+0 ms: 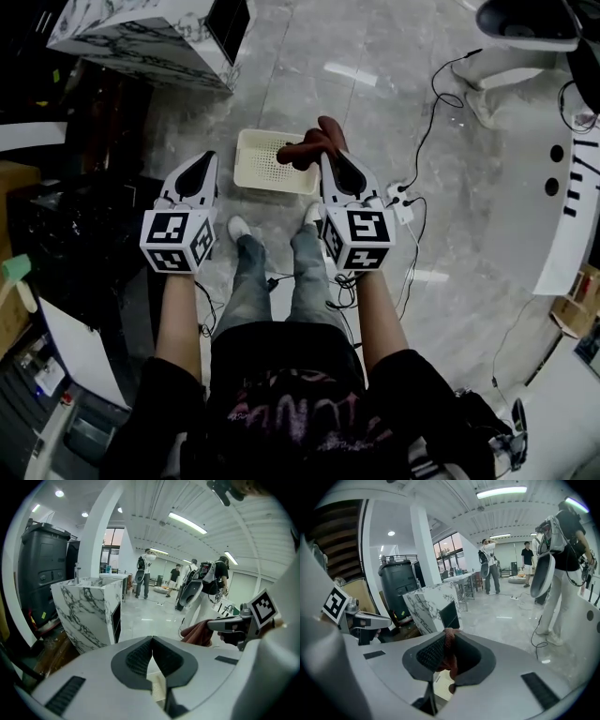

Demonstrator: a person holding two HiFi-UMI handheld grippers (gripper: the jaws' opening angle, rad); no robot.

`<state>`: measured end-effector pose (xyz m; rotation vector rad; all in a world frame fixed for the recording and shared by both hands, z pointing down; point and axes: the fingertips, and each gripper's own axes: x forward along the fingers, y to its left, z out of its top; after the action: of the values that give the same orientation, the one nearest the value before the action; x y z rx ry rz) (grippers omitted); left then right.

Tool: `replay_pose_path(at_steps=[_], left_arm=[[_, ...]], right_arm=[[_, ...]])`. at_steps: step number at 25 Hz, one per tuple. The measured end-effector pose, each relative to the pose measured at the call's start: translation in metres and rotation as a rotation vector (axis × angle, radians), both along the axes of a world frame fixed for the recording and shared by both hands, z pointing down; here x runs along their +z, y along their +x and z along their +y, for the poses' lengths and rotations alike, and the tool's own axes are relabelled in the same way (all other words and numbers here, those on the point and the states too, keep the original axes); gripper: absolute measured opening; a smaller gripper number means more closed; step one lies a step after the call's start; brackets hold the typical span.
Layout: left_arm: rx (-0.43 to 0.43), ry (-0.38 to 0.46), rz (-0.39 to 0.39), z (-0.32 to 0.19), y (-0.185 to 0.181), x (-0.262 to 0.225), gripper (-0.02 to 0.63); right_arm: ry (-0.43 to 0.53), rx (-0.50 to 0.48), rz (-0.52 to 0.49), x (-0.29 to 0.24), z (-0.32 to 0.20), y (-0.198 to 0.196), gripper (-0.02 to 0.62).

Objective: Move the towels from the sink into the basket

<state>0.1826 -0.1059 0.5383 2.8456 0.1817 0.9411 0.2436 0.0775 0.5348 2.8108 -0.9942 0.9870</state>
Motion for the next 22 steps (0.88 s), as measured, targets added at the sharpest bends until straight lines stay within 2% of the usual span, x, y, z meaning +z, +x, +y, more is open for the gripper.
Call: replay_pose_path(at_steps=[9, 16, 22], left_arm=[[-0.051, -0.038, -0.069, -0.009, -0.011, 0.111, 0.015], [-0.039, -0.04, -0.144, 0.005, -0.03, 0.212, 0.015], [-0.024, -0.043, -0.204, 0.011, -0.05, 0.302, 0.015]], right_arm=[[-0.083, -0.068, -0.064, 0.114, -0.009, -0.019, 0.061], [-0.139, -0.099, -0.152, 0.229, 0.007, -0.042, 0.061], [-0.16, -0.127, -0.172, 0.317, 0.007, -0.055, 0.061]])
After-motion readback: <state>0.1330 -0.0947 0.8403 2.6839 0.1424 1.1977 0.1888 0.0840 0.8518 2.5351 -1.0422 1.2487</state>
